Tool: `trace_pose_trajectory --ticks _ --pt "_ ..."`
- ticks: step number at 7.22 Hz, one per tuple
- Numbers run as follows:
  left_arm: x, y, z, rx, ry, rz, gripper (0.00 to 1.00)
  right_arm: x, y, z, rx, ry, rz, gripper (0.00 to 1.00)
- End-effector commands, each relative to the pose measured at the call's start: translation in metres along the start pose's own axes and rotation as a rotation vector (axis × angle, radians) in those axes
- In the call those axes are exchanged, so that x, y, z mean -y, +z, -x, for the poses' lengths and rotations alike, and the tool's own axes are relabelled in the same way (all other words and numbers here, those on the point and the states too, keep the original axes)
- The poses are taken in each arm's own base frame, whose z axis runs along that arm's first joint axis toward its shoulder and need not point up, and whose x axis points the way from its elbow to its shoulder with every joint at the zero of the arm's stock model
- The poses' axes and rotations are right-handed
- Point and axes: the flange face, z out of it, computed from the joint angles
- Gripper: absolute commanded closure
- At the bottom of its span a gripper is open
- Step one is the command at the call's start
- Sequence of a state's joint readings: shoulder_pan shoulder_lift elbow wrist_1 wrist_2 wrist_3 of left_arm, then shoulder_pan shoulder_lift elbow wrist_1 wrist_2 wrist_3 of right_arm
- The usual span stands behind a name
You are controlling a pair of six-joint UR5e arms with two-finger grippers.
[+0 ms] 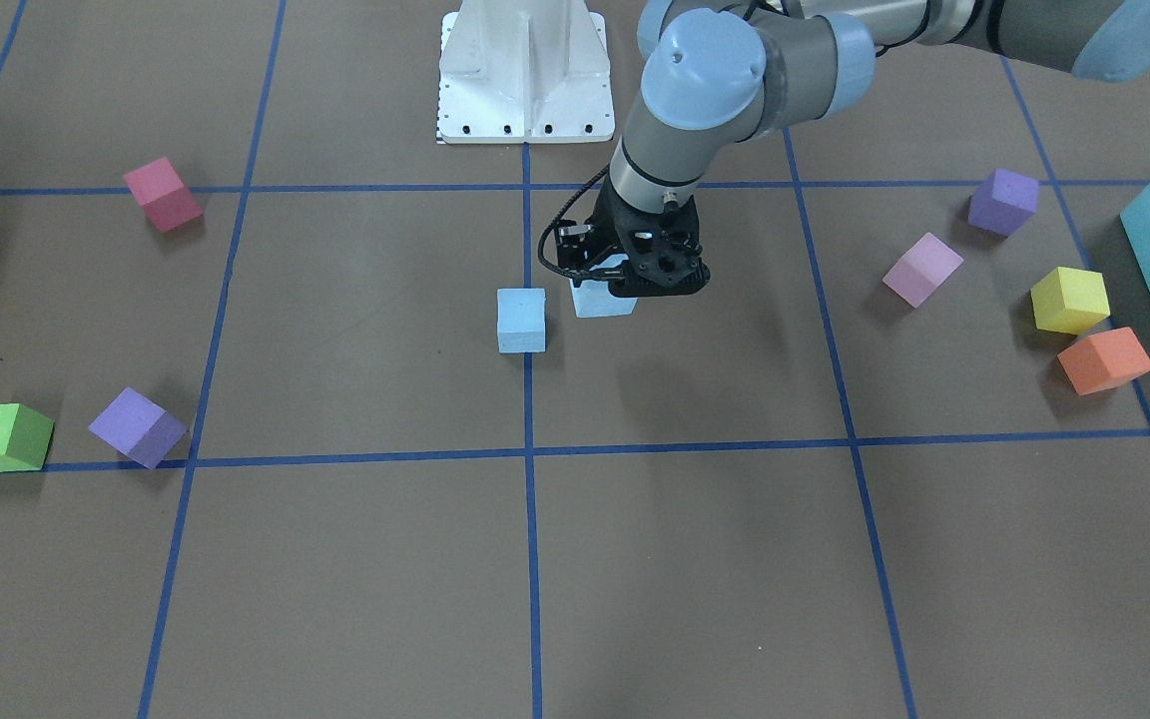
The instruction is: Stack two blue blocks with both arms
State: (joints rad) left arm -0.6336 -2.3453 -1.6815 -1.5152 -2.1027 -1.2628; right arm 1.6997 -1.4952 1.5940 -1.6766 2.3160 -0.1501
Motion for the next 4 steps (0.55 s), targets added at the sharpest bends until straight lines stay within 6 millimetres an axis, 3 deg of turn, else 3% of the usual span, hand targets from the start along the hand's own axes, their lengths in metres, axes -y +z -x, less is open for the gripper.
trace_pose_trajectory --ticks 1,4 --pt "-0.002 0.017 -0.064 0.036 0.023 -0.005 0.42 0.000 0.001 -0.001 -0.001 0.001 0.002 0.00" --pt "0.000 0.042 -0.072 0.070 0.081 -0.006 0.42 0.000 0.001 -0.001 -0.001 0.002 0.003 0.00"
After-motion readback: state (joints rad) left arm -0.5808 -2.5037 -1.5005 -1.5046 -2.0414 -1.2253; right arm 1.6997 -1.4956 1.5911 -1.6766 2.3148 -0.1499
